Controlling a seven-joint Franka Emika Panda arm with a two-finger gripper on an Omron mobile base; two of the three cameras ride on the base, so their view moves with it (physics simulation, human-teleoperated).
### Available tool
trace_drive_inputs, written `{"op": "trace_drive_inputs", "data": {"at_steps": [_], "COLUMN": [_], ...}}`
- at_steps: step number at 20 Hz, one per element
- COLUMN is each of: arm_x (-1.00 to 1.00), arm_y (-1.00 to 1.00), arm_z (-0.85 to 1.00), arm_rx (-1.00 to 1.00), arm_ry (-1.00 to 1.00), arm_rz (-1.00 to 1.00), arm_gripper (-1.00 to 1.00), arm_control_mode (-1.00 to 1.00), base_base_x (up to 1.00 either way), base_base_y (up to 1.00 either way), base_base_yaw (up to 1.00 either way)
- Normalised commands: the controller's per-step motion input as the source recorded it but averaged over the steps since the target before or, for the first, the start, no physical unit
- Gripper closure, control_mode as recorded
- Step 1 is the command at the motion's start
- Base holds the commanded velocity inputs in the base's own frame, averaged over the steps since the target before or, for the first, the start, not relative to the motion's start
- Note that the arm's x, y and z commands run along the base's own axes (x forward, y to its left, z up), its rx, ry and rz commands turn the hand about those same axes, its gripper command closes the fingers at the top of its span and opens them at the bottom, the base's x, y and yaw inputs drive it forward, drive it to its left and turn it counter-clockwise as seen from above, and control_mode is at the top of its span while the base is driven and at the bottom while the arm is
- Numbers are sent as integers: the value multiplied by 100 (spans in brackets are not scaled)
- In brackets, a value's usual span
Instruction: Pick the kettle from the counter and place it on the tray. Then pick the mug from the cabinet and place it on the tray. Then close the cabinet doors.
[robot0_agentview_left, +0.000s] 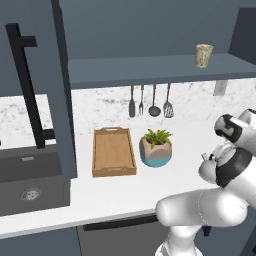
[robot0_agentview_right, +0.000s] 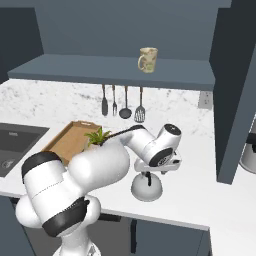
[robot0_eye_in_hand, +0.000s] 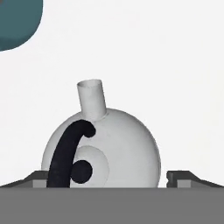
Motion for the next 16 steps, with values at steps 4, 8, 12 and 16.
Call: {"op": "trace_drive_inputs", "data": {"at_steps": [4,8,12,16], "arm_x": [21,21,6,0], "arm_y": [0,0,0,0], "arm_z": [-38,-37,-8,0], "arm_rx": [0,0,0,0], "arm_ry": [3,1,1,0], "arm_rz": [2,2,1,0], "arm_gripper": [-100,-100,100,100], "arm_control_mode": [-100,-100,-100,-100], "base_base_x": [0,0,0,0], "base_base_y": [0,0,0,0], "base_base_yaw": [0,0,0,0]}}
